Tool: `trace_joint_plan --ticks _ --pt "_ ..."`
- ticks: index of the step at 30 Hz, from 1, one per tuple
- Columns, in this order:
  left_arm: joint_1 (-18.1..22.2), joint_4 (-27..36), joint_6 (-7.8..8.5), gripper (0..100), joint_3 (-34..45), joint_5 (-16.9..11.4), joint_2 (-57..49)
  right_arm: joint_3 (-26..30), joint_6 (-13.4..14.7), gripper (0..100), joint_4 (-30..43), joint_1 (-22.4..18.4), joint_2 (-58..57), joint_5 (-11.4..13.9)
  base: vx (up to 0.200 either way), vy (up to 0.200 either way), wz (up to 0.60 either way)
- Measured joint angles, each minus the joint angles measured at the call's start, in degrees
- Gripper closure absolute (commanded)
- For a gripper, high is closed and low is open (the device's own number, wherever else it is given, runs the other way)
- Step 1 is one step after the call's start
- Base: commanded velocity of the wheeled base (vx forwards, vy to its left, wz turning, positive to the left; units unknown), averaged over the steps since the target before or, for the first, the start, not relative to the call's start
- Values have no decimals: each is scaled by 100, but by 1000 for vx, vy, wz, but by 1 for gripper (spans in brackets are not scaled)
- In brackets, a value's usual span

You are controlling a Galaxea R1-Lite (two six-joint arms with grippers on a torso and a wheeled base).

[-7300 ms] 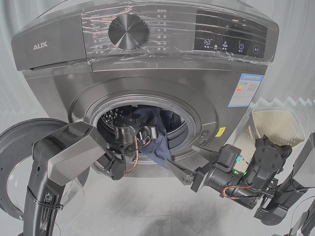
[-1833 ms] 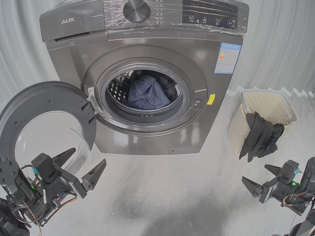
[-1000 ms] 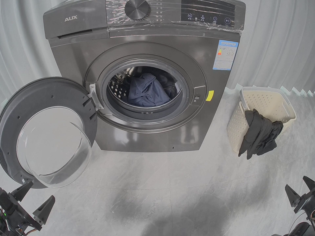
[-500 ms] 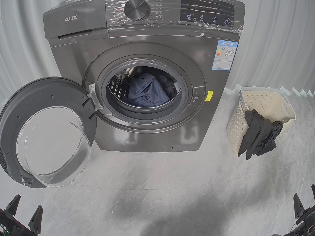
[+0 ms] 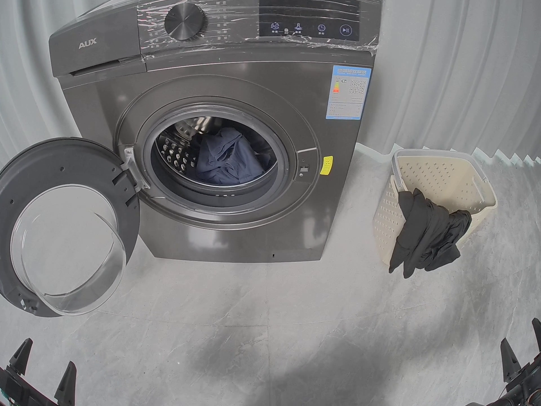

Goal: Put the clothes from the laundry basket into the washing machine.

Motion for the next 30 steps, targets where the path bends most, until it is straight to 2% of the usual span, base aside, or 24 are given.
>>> trace_joint_plan --ticks 3,30 --pt "-7 -66 -22 0 0 -9 -23 2 -11 0 0 0 -5 22 0 0 0" --pt "-10 -77 -35 0 0 13 -41 0 -13 0 0 4 -5 24 0 -200 0"
